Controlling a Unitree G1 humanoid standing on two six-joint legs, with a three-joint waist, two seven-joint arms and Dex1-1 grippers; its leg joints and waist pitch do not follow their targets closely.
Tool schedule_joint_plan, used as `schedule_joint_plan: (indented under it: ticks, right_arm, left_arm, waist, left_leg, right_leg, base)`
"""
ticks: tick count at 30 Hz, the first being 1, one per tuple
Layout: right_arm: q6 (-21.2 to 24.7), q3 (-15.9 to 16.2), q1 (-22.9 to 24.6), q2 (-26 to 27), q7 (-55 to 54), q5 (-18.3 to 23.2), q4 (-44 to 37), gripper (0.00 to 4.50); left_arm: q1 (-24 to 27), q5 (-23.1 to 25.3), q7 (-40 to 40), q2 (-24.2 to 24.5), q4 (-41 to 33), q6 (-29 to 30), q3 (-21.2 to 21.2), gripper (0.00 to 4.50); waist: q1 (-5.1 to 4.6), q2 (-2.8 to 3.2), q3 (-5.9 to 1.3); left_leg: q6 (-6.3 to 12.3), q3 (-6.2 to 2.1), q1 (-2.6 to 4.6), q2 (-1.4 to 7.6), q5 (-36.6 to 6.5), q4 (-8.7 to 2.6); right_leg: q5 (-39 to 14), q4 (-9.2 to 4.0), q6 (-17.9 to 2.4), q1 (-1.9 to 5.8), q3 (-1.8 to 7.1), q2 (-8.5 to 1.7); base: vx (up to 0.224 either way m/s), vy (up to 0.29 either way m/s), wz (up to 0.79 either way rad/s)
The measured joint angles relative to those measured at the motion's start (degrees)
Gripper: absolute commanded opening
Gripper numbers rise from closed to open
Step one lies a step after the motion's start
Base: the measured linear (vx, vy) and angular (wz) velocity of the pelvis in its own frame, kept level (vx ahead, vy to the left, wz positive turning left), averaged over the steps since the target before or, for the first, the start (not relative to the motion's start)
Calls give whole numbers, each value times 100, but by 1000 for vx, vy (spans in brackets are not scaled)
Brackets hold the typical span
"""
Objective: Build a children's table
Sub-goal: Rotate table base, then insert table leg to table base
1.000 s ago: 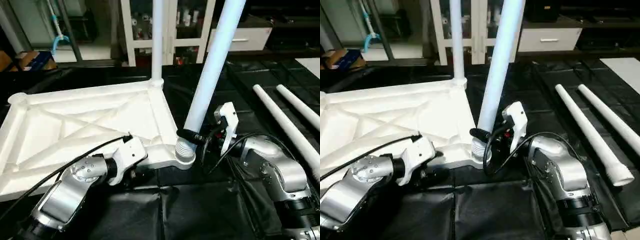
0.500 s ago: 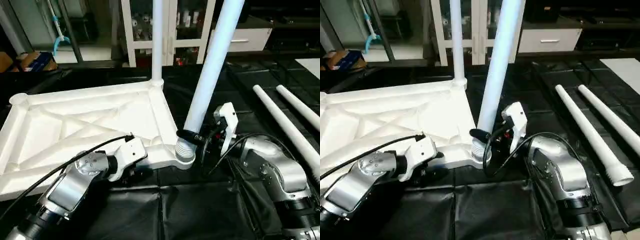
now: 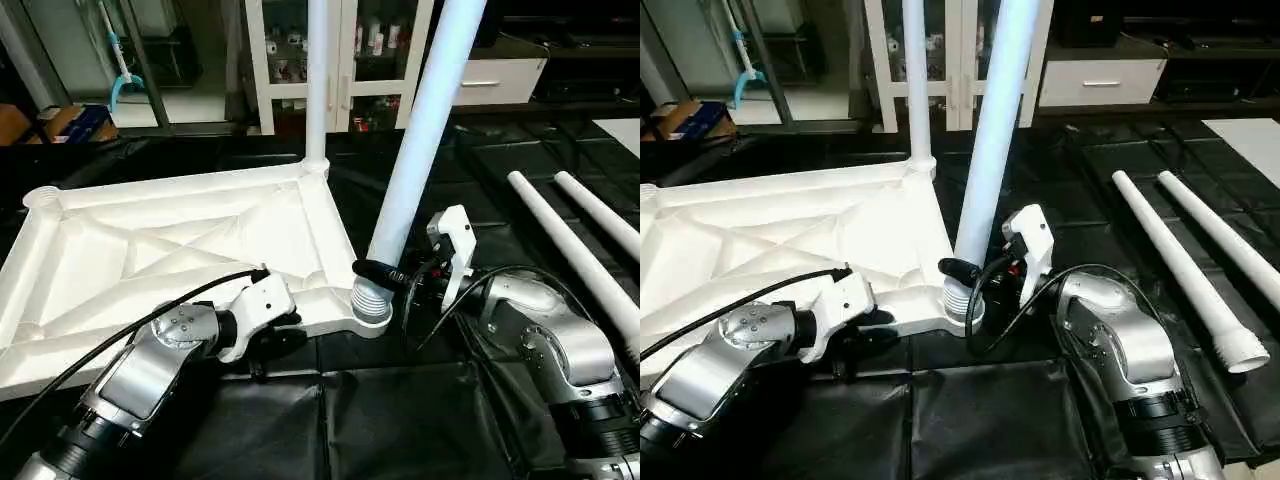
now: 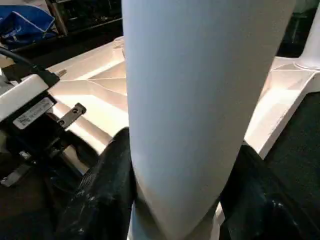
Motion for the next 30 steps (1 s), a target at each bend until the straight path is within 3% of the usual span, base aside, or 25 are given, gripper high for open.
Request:
schedule_joint_plan:
  ticks: [7,11,17,23,24,30]
  right_arm:
    - [-65,7,-1,62,-66,-66,9,186]
    - [-246,-39,-104,234,-434,-154,298,186]
    - [-307,-145,-178,265,-538,-180,405,186]
    - [-352,-144,-186,317,-530,-183,454,186]
    - [-360,-139,-189,320,-530,-183,457,186]
    - [-364,-135,-195,318,-514,-182,456,186]
  left_arm:
    - [142,9,59,3,-259,208,-12,29]
    - [339,-6,238,-158,-626,692,26,12]
    - [490,-6,561,-297,-937,1235,78,1]
    - [574,14,648,-307,-1010,1136,143,1]
    - [575,24,650,-299,-1012,1110,134,29]
    - [550,28,752,-289,-1028,1118,122,94]
  waist:
    - [-17,0,0]
    - [-60,18,-12]
    - [-106,19,-14]
    - [-144,19,-14]
    - [-144,19,-14]
    - [-129,15,-11]
  left_leg:
    - [2,3,0,0,-1,0]
    - [4,14,-2,0,-3,-7]
    - [2,15,8,2,-2,-13]
    - [2,15,8,2,-1,-14]
    - [2,15,7,3,-1,-14]
    - [2,15,2,4,-1,-14]
  right_leg:
    - [0,-4,0,-2,2,0]
    - [0,-10,0,-1,8,-2]
    - [0,-5,1,-2,7,0]
    - [-1,-4,2,-3,5,0]
    - [-1,-4,2,-4,5,0]
    - [-1,-4,2,-6,3,0]
  base:
    - [0,0,0]
    - [0,0,0]
    - [0,0,0]
    - [0,0,0]
    - [0,0,0]
    - [0,0,0]
